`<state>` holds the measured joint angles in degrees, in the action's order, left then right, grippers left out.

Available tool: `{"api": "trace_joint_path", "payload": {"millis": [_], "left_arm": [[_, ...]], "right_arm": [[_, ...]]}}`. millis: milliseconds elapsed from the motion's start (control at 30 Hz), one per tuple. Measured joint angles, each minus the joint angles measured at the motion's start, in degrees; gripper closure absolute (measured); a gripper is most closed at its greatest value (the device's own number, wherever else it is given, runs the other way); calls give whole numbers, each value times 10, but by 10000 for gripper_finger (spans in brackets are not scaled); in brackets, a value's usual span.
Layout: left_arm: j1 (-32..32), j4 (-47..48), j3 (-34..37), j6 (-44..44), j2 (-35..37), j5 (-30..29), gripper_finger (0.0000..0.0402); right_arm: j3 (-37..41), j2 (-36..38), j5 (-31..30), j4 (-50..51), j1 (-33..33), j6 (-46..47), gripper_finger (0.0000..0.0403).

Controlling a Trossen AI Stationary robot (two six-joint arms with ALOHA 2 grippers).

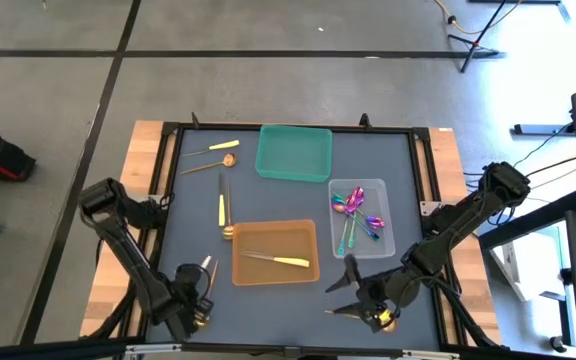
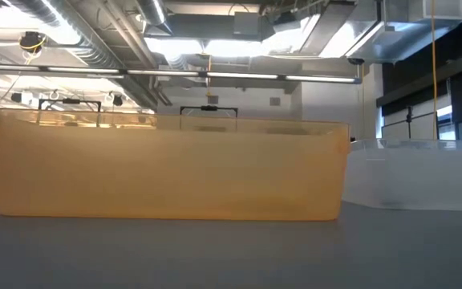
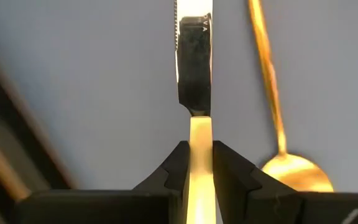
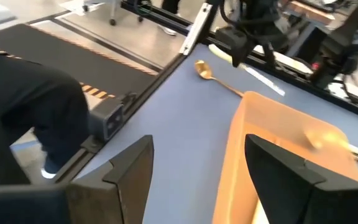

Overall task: Sort silverware by color (type)
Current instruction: Put the yellow table knife into the orange bin

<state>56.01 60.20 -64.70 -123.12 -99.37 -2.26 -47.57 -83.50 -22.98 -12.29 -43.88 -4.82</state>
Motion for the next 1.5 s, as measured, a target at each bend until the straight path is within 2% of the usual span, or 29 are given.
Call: {"api": "trace_joint_path", "payload": {"millis": [67, 200, 367, 433, 500, 733, 867, 1033, 1133, 1333, 1500], "left_arm": [[0, 54, -18, -1, 10, -27, 355], [-13, 134, -82, 71, 33, -139, 355], [-61, 159, -161, 282, 35, -293, 355], [-91, 147, -182, 379, 36, -333, 355], [-128, 122, -195, 484, 36, -348, 355], [-254, 4, -198, 800, 24, -329, 355], [-294, -21, -198, 920, 3, -326, 355], [-324, -43, -159, 984, -15, -305, 355], [-341, -113, -111, 1001, -16, -287, 355], [-372, -260, -27, 1044, -16, -151, 355], [-381, -281, -1, 1042, -16, -127, 349]], "right_arm": [[0, 0, -12, 1, 0, 0, 164], [0, 0, -25, 0, 0, -1, 164], [0, 0, -51, -10, 0, -30, 164], [0, 0, -70, -14, 0, -42, 164], [0, 0, -86, -14, 0, -49, 164], [0, 0, -141, -13, 0, -60, 164], [0, 1, -155, -11, 0, -60, 164], [0, 1, -155, -7, 0, -60, 164], [0, 1, -155, -7, 0, -65, 164], [0, 1, -180, -7, 1, -91, 164], [0, 1, -185, -7, 6, -101, 164]]}}
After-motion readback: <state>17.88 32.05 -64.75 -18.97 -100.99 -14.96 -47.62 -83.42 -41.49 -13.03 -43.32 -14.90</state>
